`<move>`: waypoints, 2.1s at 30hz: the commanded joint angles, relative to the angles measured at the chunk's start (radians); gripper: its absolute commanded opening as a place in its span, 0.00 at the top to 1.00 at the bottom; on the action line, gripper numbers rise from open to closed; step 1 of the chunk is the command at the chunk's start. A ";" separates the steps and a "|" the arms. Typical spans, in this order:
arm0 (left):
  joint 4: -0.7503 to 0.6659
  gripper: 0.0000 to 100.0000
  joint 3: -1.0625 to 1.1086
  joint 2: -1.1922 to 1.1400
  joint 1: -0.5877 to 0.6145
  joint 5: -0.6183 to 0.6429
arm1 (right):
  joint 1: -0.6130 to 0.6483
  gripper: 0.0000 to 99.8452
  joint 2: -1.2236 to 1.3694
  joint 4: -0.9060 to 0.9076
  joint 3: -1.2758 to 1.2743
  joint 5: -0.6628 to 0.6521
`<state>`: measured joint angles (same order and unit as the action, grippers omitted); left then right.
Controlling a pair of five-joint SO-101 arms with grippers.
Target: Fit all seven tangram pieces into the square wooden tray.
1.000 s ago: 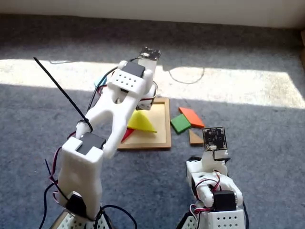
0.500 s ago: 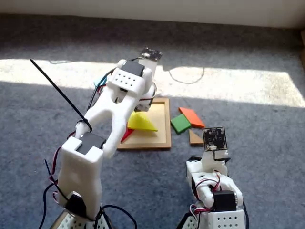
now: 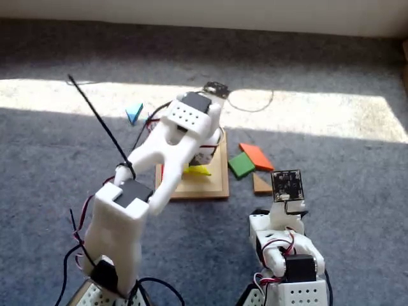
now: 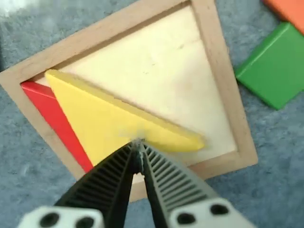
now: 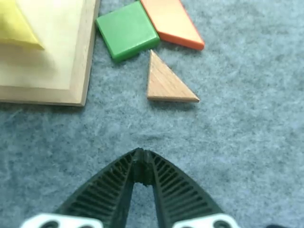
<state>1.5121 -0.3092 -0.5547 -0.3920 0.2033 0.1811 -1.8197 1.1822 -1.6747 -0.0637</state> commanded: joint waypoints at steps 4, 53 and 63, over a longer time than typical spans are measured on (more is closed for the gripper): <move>-0.133 1.00 0.016 -0.104 -0.033 0.074 | -0.010 0.99 -0.015 0.004 -0.093 -0.009; 0.078 1.00 -0.260 0.002 0.188 0.109 | -0.012 0.99 -0.015 0.004 -0.093 -0.009; 0.166 1.00 -0.177 0.056 0.085 0.107 | -0.038 0.99 -0.015 -0.002 -0.093 -0.009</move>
<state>1.6701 -0.5531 -0.5639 -0.2386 0.3153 0.1534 -1.8197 1.1822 -1.6747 -0.0637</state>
